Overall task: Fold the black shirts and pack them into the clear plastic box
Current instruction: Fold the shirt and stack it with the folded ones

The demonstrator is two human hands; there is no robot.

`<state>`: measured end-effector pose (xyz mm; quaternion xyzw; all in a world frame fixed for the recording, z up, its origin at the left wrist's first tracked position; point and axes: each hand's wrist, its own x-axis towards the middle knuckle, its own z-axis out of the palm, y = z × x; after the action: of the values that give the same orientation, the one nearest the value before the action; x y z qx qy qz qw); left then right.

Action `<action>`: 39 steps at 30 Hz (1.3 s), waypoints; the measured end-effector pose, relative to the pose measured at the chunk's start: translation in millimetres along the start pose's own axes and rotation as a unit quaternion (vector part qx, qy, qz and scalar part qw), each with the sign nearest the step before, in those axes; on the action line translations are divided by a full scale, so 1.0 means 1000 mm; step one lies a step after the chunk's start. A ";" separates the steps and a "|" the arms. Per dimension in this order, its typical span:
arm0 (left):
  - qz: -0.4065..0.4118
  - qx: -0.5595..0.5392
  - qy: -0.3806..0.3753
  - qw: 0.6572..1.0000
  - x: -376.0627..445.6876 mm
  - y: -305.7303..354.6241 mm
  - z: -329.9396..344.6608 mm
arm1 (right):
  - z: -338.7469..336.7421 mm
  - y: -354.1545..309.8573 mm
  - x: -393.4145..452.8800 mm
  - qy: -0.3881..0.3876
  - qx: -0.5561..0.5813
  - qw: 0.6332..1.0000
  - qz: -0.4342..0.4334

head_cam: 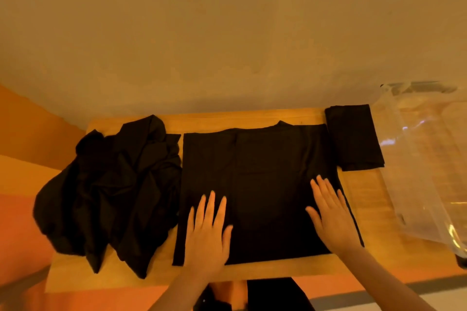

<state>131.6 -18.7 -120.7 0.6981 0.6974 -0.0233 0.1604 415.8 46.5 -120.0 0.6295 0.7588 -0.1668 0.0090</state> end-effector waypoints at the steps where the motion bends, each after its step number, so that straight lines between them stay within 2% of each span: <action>1: 0.023 0.001 0.029 0.999 0.020 -0.001 -0.008 | -0.009 -0.003 0.016 0.023 0.010 1.000 0.006; 4: 0.068 0.025 0.058 0.996 0.093 0.001 -0.038 | -0.030 -0.012 0.074 0.053 0.000 0.999 -0.008; 7: 0.096 0.031 0.024 0.995 0.151 -0.007 -0.043 | -0.037 -0.016 0.133 0.027 -0.025 0.997 -0.061; 9: 0.072 0.001 0.021 0.997 0.179 -0.024 -0.042 | -0.041 -0.014 0.168 0.010 -0.007 0.997 -0.072; 11: 0.039 -0.038 0.038 0.998 0.191 -0.045 -0.049 | -0.052 -0.008 0.192 0.016 0.029 0.999 -0.042; 17: -0.016 -0.111 0.011 0.994 0.189 -0.086 -0.068 | -0.073 0.020 0.205 -0.055 -0.021 0.998 -0.019; 22: -0.129 -0.254 -0.055 0.957 0.197 -0.097 -0.085 | -0.084 0.031 0.217 -0.140 -0.019 0.989 -0.034; 26: -0.144 -0.302 -0.089 0.938 0.202 -0.100 -0.105 | -0.097 0.033 0.227 -0.212 0.019 0.977 -0.027; 30: -0.176 -0.362 -0.066 0.913 0.199 -0.103 -0.112 | -0.103 0.037 0.231 -0.242 0.094 0.966 -0.005; 33: -0.201 -0.394 -0.027 0.897 0.195 -0.106 -0.111 | -0.108 0.038 0.232 -0.250 0.104 0.963 -0.004; 37: -0.216 -0.459 0.019 0.862 0.192 -0.108 -0.110 | -0.121 0.039 0.234 -0.199 0.167 0.966 -0.004; 39: -0.230 -0.458 0.059 0.857 0.197 -0.106 -0.107 | -0.119 0.038 0.237 -0.170 0.194 0.966 0.007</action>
<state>11.9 196.3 -89.8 0.3656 0.7784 0.3036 0.4103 426.8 309.6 -70.1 0.5865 0.6949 -0.4158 0.0168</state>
